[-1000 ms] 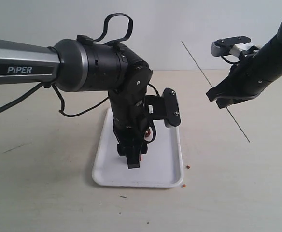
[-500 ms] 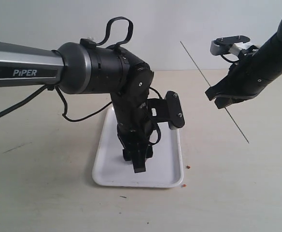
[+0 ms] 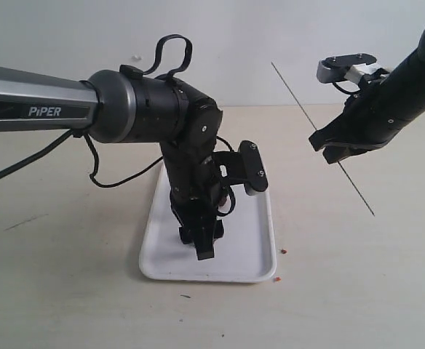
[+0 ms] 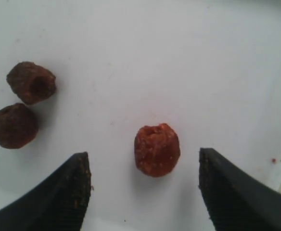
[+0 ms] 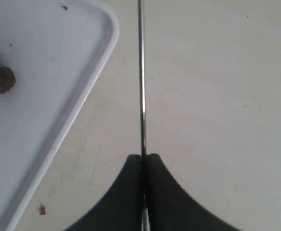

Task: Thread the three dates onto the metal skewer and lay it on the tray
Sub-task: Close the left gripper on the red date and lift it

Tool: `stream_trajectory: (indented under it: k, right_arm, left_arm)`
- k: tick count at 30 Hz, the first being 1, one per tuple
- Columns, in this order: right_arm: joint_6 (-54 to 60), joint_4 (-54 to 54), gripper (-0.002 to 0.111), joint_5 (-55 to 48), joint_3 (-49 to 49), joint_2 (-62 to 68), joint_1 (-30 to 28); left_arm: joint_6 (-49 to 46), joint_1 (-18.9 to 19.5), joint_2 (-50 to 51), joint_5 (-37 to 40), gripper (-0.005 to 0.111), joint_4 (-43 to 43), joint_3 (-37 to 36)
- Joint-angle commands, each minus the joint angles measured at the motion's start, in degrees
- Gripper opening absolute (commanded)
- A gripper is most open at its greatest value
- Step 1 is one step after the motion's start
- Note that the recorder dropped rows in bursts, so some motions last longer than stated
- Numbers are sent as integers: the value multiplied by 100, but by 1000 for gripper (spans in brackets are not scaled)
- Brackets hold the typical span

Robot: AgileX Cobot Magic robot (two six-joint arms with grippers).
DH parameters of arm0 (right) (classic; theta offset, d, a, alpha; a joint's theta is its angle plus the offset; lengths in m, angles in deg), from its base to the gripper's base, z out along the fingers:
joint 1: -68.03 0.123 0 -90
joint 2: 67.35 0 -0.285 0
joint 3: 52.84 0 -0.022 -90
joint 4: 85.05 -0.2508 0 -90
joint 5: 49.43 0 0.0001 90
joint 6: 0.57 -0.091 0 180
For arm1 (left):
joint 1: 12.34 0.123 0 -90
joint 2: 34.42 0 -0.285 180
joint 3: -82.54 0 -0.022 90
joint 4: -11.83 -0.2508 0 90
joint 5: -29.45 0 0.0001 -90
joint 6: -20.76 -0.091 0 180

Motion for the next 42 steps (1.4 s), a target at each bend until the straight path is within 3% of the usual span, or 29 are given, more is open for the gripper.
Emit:
stream_trajectory:
  k: [1,13,42]
  right_arm:
    - [72,-58,0,30,-55,-13,-20]
    - [72,-70,0,81,-55,-13,-20]
    - [77,-92,0,131,-55,-13,-20]
  left_arm:
    - [-3,46,-18,-71,63,266,52]
    - [-169,36,365,129,63,616,538]
    - [-461,230,578,294,59,607,535]
